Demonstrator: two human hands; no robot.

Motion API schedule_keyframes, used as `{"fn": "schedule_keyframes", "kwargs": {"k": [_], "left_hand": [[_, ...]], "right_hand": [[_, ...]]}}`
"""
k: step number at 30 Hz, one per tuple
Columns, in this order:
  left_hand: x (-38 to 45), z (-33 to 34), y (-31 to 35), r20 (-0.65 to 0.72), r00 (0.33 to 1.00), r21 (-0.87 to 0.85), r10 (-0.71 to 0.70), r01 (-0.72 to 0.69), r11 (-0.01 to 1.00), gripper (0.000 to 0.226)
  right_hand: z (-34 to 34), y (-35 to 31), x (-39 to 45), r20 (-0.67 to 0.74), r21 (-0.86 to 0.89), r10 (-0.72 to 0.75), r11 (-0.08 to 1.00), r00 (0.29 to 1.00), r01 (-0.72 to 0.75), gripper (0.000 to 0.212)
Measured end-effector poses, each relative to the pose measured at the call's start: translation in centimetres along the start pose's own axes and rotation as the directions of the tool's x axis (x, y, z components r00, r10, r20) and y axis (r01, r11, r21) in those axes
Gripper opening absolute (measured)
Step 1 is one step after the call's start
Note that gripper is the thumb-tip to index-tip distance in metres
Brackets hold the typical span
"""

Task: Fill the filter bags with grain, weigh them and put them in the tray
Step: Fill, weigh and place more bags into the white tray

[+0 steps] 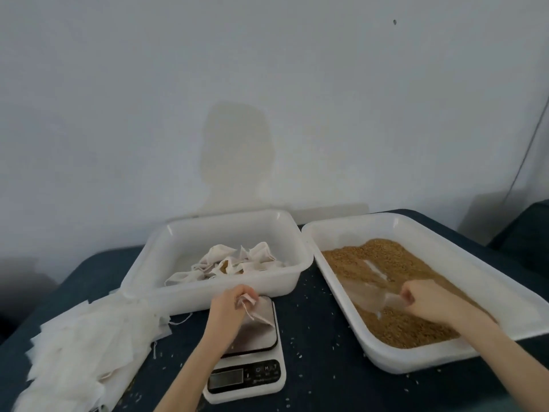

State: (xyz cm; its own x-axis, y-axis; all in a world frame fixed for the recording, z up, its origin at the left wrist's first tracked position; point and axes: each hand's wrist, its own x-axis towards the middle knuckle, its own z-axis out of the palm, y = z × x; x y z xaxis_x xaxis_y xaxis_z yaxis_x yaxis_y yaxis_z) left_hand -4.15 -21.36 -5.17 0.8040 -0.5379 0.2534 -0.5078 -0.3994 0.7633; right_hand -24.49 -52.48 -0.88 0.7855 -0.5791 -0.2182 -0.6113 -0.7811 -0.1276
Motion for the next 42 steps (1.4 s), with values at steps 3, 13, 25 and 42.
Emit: {"fn": "schedule_keyframes", "kwargs": {"k": [3, 13, 25, 42], "left_hand": [[-0.3, -0.1, -1.4, 0.049, 0.999, 0.196, -0.002, -0.007, 0.981, 0.035], [-1.7, -2.4, -2.3, 0.123, 0.992, 0.124, 0.004, -0.019, 0.992, 0.04], [-4.4, -6.3, -5.6, 0.07, 0.994, -0.441, -0.089, 0.111, 0.891, 0.037], [-5.3, -5.1, -8.4, -0.258, 0.942, -0.485, -0.217, 0.068, 0.872, 0.031]], "right_hand": [[0.4, -1.2, 0.4, 0.054, -0.09, 0.012, 0.996, 0.998, -0.007, 0.029], [-1.8, -8.0, -1.1, -0.337, -0.119, -0.062, 0.993, 0.939, 0.023, 0.029], [5.5, -20.8, -3.9, -0.392, 0.288, -0.396, 0.804, 0.83, 0.519, 0.013], [7.9, -24.3, -1.5, -0.37, 0.188, -0.495, 0.789, 0.787, 0.585, 0.048]]}}
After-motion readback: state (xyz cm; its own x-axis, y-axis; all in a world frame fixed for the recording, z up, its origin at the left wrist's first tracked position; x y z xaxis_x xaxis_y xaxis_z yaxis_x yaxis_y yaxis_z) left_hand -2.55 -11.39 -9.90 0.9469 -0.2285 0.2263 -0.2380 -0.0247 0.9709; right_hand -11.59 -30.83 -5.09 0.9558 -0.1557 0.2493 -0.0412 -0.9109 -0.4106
